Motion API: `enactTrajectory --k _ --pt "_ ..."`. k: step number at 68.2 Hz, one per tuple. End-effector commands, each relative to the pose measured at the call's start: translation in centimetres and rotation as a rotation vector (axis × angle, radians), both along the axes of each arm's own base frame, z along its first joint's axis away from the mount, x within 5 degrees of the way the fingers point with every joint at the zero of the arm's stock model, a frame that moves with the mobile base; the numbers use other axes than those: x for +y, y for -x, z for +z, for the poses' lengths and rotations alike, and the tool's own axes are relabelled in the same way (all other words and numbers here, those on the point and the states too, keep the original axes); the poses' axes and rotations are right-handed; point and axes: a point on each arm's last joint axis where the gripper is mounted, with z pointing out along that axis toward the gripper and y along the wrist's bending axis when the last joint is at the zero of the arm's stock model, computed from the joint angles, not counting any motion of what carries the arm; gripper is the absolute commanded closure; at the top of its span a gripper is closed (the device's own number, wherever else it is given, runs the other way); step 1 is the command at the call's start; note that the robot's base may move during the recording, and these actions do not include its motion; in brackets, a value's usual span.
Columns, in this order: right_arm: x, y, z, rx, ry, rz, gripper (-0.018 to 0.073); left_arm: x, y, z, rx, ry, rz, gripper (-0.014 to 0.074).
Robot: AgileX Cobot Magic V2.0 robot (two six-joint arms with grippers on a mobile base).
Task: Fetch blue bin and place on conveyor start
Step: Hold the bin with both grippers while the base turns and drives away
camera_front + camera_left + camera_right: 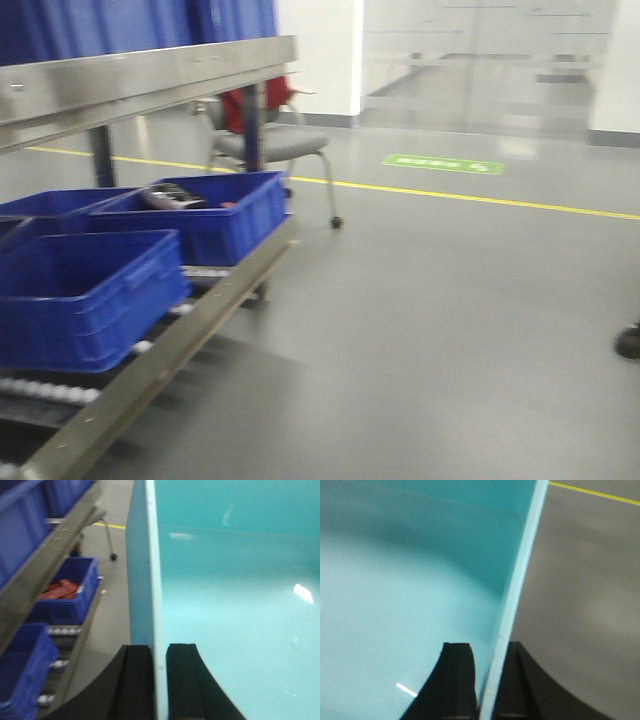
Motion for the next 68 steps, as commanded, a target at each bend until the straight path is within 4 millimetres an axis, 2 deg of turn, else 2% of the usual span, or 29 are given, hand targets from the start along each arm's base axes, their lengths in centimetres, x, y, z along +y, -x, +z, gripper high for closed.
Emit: enactTrajectory --k 1,68 --pt "0.54 -0.09 0.50 -0.047 -0.029 0.034 0.0712 -0.57 0.69 1.52 -0.085 0.103 -0.047 0.0708" --pt "0.54 -0.09 0.50 -0.047 -0.029 0.034 0.0712 -0.57 0.69 1.50 -0.083 0.102 -0.047 0.0708"
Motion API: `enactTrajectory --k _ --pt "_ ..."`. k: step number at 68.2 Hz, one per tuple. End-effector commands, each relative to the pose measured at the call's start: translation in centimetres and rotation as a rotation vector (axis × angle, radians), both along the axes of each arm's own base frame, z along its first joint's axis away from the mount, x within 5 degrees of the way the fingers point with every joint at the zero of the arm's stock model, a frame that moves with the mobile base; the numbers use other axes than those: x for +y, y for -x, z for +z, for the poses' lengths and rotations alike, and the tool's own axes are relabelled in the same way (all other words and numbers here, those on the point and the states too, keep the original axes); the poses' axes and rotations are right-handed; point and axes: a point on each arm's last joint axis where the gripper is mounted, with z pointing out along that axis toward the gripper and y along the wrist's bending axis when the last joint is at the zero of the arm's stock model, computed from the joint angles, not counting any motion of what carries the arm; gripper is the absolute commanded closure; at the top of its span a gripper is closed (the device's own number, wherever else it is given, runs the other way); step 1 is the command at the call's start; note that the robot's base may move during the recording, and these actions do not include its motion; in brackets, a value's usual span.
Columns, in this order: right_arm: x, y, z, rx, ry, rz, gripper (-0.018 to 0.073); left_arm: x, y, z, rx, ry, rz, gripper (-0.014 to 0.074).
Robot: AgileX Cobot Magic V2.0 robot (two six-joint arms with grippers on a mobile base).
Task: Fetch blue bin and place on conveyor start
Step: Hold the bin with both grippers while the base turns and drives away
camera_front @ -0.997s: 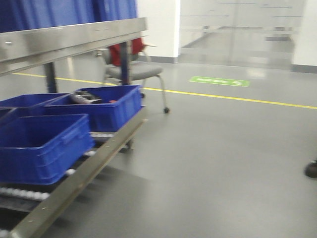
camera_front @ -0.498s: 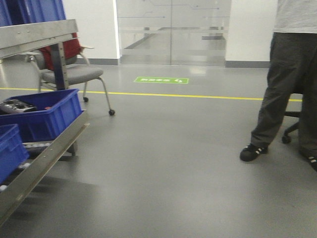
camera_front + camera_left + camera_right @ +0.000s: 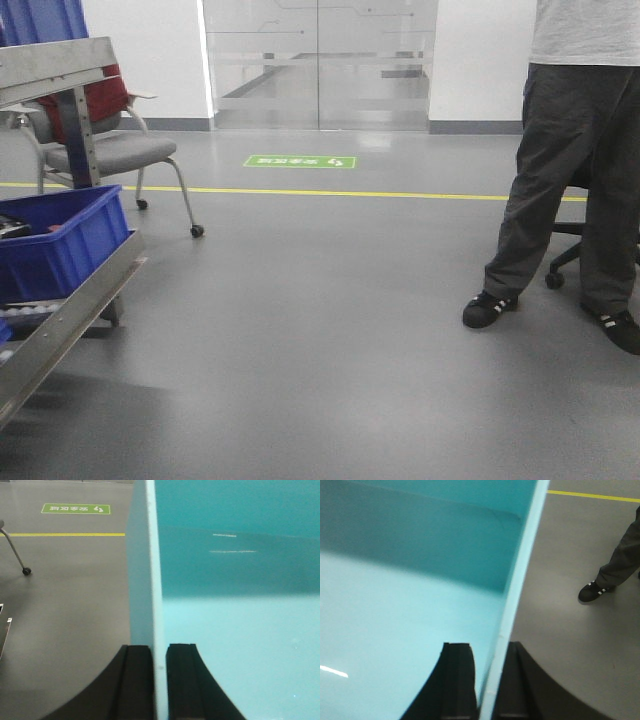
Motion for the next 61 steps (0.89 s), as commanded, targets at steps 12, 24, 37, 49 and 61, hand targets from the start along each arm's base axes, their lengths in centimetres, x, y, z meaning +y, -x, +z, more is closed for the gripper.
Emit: enactTrajectory --k 12,24,37,49,61 --pt "0.55 -0.09 0.50 -0.047 -0.030 0.034 0.0712 -0.57 0.69 1.50 -0.083 0.102 -0.047 0.0708" --pt "0.55 -0.09 0.50 -0.047 -0.030 0.034 0.0712 -0.57 0.69 1.50 -0.083 0.102 -0.047 0.0708" --pt "0.55 -0.09 0.50 -0.047 -0.030 0.034 0.0712 -0.57 0.69 1.50 -0.083 0.102 -0.047 0.0708" --pt "0.55 -0.09 0.50 -0.047 -0.030 0.034 0.0712 -0.57 0.69 1.50 -0.083 0.102 -0.047 0.0708" --pt "0.55 -0.09 0.50 -0.047 -0.030 0.034 0.0712 -0.57 0.69 1.50 -0.083 0.102 -0.047 0.0708"
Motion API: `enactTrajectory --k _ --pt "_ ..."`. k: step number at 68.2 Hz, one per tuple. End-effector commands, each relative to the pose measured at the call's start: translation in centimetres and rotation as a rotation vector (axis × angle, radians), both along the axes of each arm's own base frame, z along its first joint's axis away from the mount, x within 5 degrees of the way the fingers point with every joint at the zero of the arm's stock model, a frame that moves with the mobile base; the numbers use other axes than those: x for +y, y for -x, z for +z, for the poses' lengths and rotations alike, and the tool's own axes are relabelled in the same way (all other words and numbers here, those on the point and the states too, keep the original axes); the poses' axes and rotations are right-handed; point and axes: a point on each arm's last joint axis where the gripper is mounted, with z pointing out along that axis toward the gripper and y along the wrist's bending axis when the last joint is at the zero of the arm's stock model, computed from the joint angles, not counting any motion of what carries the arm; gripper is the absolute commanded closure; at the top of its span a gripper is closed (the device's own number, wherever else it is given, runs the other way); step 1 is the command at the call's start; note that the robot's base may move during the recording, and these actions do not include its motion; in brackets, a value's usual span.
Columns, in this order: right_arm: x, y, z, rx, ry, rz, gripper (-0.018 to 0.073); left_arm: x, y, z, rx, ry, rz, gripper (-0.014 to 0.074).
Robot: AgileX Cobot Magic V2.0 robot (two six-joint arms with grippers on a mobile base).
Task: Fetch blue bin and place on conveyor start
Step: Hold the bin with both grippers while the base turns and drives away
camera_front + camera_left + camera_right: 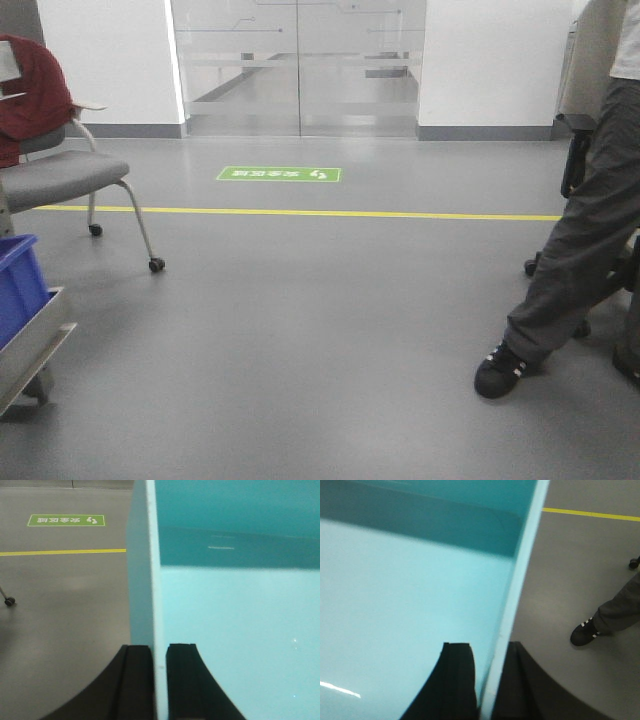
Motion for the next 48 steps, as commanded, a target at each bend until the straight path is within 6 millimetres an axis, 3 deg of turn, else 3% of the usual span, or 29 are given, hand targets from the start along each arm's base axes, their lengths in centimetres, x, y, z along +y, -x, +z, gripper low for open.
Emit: enactTrajectory --k 1,48 --pt "0.55 -0.09 0.50 -0.047 -0.030 0.034 0.0712 -0.57 0.69 1.50 -0.083 0.102 -0.047 0.0708" --pt "0.55 -0.09 0.50 -0.047 -0.030 0.034 0.0712 -0.38 0.62 1.52 -0.098 0.068 -0.033 0.0708"
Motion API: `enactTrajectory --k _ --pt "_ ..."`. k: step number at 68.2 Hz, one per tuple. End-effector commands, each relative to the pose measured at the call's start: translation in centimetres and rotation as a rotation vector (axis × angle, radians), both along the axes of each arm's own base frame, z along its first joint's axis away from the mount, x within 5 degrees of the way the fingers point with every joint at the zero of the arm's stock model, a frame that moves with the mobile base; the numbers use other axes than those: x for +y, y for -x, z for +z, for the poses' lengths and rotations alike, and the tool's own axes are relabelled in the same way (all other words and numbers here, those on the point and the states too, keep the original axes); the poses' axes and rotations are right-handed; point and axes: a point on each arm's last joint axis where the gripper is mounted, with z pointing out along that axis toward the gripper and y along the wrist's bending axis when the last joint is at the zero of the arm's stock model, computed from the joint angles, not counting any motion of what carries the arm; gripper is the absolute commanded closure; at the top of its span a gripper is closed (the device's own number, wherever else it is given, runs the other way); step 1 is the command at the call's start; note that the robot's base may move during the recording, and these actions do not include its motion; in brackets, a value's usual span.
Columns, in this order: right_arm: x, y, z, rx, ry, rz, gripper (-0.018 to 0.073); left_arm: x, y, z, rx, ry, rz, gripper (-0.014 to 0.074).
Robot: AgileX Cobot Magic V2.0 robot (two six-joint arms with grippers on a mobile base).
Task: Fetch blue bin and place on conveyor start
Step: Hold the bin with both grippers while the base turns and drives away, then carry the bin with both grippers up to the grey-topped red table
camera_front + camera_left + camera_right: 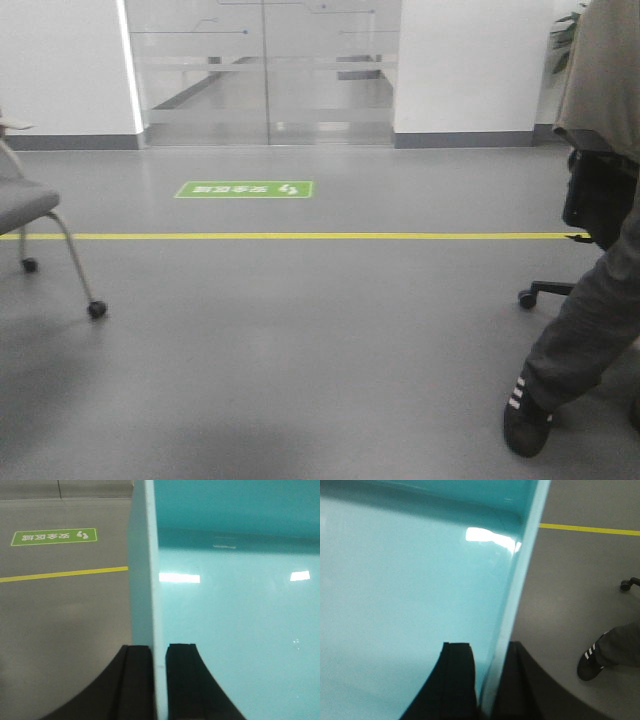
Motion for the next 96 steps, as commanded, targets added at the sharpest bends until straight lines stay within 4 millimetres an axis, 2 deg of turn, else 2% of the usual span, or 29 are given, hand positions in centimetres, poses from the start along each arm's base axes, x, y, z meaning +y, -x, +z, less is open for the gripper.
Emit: enactTrajectory --k 1,96 --pt "0.43 0.13 0.67 -0.053 -0.023 0.030 0.0712 -0.52 0.67 1.48 -0.086 0.089 -0.044 0.0708" --pt "0.43 0.11 0.73 -0.061 -0.025 0.030 0.0712 -0.52 0.67 1.48 -0.086 0.089 -0.044 0.0708"
